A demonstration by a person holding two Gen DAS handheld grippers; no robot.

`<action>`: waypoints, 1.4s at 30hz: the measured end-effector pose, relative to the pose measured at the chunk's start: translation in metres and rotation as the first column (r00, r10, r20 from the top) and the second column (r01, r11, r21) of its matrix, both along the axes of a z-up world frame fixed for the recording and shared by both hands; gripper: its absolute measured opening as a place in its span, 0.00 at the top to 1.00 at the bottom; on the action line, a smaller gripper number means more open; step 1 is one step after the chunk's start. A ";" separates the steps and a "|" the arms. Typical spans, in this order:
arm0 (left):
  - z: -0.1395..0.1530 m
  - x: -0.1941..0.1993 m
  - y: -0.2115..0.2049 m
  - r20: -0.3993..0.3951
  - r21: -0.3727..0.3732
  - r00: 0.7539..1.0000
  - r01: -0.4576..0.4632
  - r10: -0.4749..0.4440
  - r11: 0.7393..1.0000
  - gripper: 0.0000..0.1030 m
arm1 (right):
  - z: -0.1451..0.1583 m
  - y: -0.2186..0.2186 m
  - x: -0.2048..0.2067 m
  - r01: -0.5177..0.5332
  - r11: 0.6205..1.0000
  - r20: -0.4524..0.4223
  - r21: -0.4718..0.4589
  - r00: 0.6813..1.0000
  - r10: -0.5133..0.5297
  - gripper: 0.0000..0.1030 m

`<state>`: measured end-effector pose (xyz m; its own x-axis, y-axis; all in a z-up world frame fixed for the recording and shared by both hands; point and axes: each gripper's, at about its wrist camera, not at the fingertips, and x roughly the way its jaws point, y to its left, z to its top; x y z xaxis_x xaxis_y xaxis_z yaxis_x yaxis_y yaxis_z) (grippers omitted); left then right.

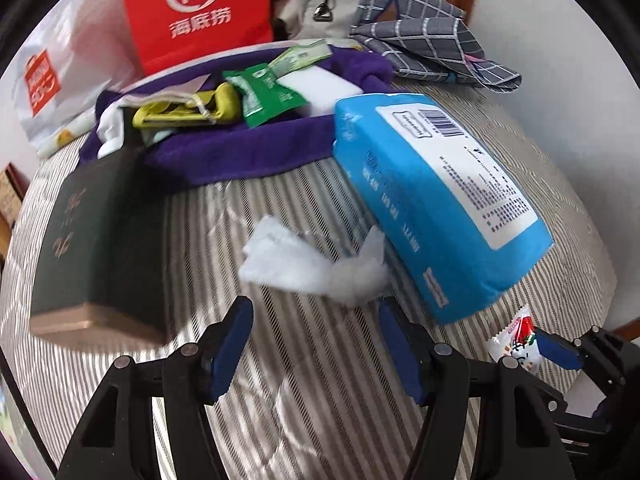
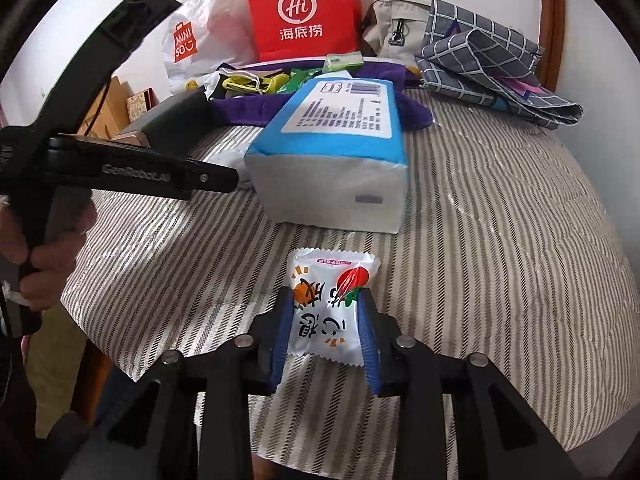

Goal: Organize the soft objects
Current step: 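Grasp the crumpled white tissue with the left gripper while the right gripper holds the snack packet, then carry the white tissue and snack packet toward the purple towel with both grippers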

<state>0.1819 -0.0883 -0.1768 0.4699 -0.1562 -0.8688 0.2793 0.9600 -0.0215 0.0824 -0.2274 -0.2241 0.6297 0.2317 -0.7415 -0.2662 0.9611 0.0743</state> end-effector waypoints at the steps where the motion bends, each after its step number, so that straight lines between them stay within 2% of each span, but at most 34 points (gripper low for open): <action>1: -0.001 0.003 -0.003 0.003 0.004 1.000 0.011 -0.011 1.000 0.39 | 0.000 0.000 0.002 0.001 1.000 0.001 -0.004 1.000 -0.001 0.70; 8: -0.006 0.014 -0.020 -0.018 0.053 0.997 0.082 -0.081 0.995 0.39 | -0.001 -0.008 0.011 -0.014 1.000 -0.028 0.022 1.000 0.014 0.69; 13: -0.011 0.017 -0.028 -0.029 0.048 0.994 0.109 -0.108 0.993 0.38 | -0.002 -0.008 0.015 -0.025 1.000 -0.032 0.003 0.999 0.025 0.65; 15: -0.011 0.018 -0.029 -0.008 0.045 0.993 0.115 -0.115 0.992 0.39 | -0.004 -0.007 0.016 -0.019 1.000 -0.023 -0.004 1.000 0.019 0.64; 17: -0.011 0.018 -0.026 0.005 0.019 0.994 0.108 -0.108 0.994 0.51 | -0.004 -0.007 0.017 -0.011 1.000 -0.017 -0.001 1.000 0.010 0.63; 23: -0.012 0.013 -0.011 0.048 -0.041 0.996 0.082 -0.080 0.996 0.70 | -0.005 -0.007 0.018 0.008 1.000 0.004 0.003 1.000 -0.008 0.63; 29: -0.010 0.000 0.007 0.008 -0.094 0.999 0.047 -0.047 0.994 0.72 | -0.005 -0.007 0.019 0.038 0.999 0.018 0.018 0.999 -0.038 0.63; 37: -0.009 -0.030 0.024 -0.001 -0.064 1.000 0.006 -0.007 0.998 0.72 | 0.000 -0.007 0.014 0.059 0.998 0.009 0.013 0.998 -0.059 0.69; 40: -0.009 -0.043 0.037 -0.005 -0.072 1.000 -0.024 0.024 0.997 0.72 | 0.003 -0.011 0.011 0.078 0.996 0.002 0.036 0.997 -0.079 0.71; 42: -0.009 -0.051 0.045 -0.006 -0.076 0.999 -0.042 0.041 0.996 0.72 | 0.002 -0.010 0.010 0.077 0.997 -0.005 0.017 0.997 -0.077 0.70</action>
<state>0.1305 -0.0429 -0.1859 0.4734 -0.2025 -0.8573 0.2391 0.9662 -0.0962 0.0923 -0.2371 -0.2218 0.6430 0.1953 -0.7405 -0.1910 0.9773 0.0920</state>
